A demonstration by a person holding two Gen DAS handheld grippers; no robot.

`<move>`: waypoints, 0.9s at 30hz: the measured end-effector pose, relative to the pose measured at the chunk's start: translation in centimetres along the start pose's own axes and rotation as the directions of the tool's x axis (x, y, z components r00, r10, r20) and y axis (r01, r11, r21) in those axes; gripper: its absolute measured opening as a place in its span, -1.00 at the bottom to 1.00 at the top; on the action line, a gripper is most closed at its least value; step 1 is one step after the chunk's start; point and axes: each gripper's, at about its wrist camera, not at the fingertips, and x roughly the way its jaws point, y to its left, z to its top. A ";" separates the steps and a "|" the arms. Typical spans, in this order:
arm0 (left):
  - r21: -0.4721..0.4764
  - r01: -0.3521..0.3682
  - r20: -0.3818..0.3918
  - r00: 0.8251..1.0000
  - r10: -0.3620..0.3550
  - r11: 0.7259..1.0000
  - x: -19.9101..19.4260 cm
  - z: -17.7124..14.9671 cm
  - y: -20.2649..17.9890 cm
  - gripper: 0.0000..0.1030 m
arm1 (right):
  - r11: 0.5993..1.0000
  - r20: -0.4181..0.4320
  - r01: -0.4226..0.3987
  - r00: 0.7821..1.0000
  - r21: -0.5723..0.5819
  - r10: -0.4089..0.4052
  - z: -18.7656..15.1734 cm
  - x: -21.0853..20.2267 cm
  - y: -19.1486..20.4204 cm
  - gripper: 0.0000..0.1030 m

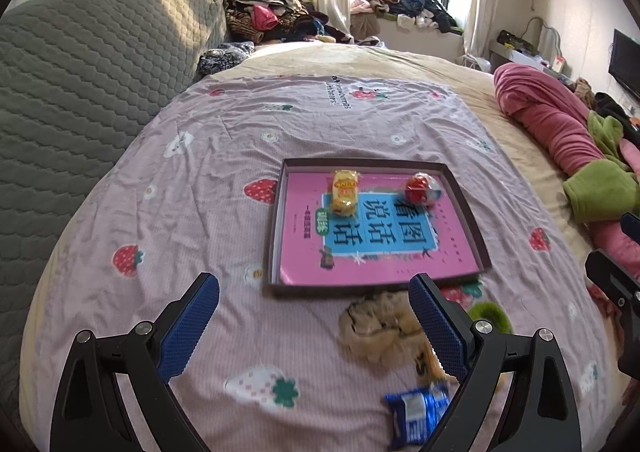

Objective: Organize objects
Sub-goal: 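Withdraw both tools from the tray back toward the remaining snacks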

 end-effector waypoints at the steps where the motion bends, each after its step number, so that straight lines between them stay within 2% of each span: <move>1: 0.002 -0.001 0.000 1.000 0.001 1.000 -0.4 -0.3 0.0 0.87 | 1.000 0.001 0.000 1.000 0.001 0.000 -0.2 -0.4 0.0 0.81; 15: 0.030 -0.016 -0.015 1.000 0.016 0.999 -4.9 -4.5 -0.7 0.87 | 1.000 0.004 0.007 1.000 0.005 -0.007 -3.6 -6.1 -0.6 0.82; 27: 0.067 -0.018 -0.041 0.999 0.021 0.998 -6.1 -7.2 -2.1 0.87 | 1.000 -0.016 0.014 1.000 0.008 -0.013 -5.5 -7.8 -0.5 0.82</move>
